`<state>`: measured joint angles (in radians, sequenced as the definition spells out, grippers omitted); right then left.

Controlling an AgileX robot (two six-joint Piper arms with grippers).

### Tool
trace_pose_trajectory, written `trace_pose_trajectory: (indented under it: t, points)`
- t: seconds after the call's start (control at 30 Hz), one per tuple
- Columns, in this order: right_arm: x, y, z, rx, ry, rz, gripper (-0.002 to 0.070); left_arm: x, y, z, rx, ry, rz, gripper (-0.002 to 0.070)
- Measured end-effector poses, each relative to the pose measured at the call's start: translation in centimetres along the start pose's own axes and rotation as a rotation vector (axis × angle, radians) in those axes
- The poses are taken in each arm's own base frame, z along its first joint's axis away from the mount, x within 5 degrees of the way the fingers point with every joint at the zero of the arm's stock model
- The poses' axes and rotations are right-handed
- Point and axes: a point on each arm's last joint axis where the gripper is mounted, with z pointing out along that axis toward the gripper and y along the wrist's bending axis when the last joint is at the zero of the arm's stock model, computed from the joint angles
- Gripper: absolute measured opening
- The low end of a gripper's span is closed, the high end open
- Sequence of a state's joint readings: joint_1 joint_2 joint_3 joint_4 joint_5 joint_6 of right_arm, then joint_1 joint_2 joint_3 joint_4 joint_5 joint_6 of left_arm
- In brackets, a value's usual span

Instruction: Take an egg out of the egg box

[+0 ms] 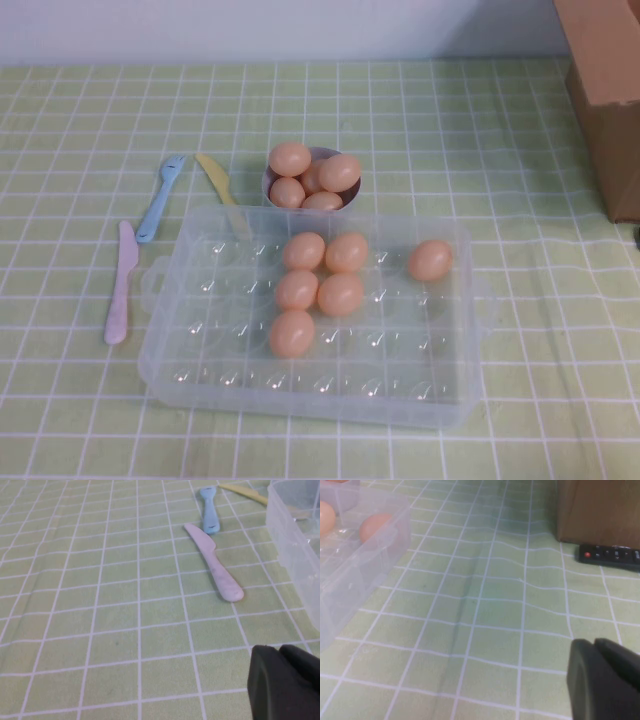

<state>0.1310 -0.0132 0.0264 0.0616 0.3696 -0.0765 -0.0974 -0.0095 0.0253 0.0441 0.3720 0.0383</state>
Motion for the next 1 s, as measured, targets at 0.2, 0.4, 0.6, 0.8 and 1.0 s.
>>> trace_pose_trajectory:
  t: [0.2, 0.4, 0.6, 0.8, 1.0]
  points:
    - [0.0, 0.0, 0.0, 0.0, 0.0, 0.0, -0.0017, 0.0, 0.0, 0.0, 0.0, 0.0, 0.0, -0.0004]
    - [0.0, 0.0, 0.0, 0.0, 0.0, 0.0, -0.0017, 0.0, 0.0, 0.0, 0.0, 0.0, 0.0, -0.0004]
    - [-0.02, 0.0, 0.0, 0.0, -0.002, 0.0, -0.0017, 0.0, 0.0, 0.0, 0.0, 0.0, 0.0, -0.0004]
    - [-0.34, 0.07, -0.01, -0.008, -0.038, 0.03, -0.0017, 0.0, 0.0, 0.0, 0.0, 0.0, 0.0, -0.0004]
    - [-0.97, 0.5, -0.07, -0.067, -0.1, 0.223, -0.0017, 0.0, 0.0, 0.0, 0.0, 0.0, 0.0, -0.0004]
